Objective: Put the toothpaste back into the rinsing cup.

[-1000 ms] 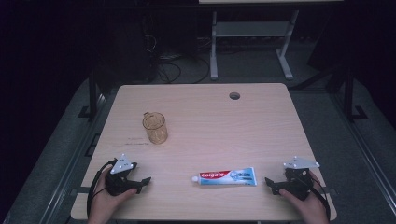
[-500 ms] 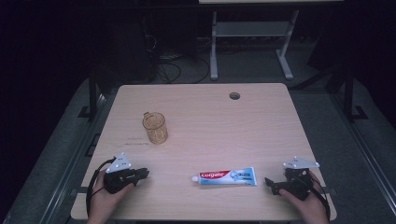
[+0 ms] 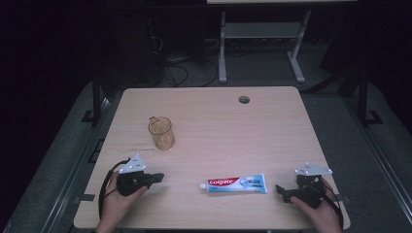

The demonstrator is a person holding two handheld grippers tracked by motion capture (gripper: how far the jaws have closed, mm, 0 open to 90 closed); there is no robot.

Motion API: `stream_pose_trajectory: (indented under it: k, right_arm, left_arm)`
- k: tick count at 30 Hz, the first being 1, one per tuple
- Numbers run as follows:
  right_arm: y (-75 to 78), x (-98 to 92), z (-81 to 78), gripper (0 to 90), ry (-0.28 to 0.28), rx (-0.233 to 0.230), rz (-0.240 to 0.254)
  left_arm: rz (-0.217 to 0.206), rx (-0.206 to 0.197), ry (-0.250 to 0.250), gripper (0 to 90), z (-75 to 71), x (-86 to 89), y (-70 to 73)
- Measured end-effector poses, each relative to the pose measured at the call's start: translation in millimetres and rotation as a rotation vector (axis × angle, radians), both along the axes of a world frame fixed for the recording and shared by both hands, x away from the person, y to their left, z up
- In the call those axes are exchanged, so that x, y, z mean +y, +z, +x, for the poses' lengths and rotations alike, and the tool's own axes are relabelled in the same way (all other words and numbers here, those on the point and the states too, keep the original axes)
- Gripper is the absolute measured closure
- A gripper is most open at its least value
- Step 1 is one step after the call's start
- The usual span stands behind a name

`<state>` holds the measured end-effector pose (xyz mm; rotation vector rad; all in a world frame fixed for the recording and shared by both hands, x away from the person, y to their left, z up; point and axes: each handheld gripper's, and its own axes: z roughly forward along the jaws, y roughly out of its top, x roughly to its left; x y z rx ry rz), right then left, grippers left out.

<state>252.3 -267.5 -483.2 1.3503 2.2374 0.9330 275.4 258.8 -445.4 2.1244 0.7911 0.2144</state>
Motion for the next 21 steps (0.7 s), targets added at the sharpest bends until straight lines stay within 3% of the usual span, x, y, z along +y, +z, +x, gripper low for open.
stream_pose_trajectory:
  k: [21]
  right_arm:
    - [0.0,0.1,0.2,0.0,-0.001,0.000,0.001]
  left_arm:
    - [-0.015,0.007,-0.120,90.0,15.3,-51.6,1.8]
